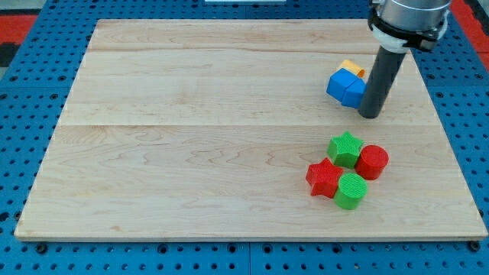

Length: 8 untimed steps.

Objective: Separate blue triangle along with blue cube

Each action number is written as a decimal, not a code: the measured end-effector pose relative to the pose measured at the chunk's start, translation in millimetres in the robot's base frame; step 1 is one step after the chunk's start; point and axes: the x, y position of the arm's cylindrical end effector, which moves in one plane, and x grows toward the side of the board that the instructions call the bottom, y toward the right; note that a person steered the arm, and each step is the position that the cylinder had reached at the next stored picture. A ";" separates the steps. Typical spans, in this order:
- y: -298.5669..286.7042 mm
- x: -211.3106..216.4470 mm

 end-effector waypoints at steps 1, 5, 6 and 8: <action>9.1 -29.2; -85.4 -50.9; -48.8 -55.0; -167.9 -125.5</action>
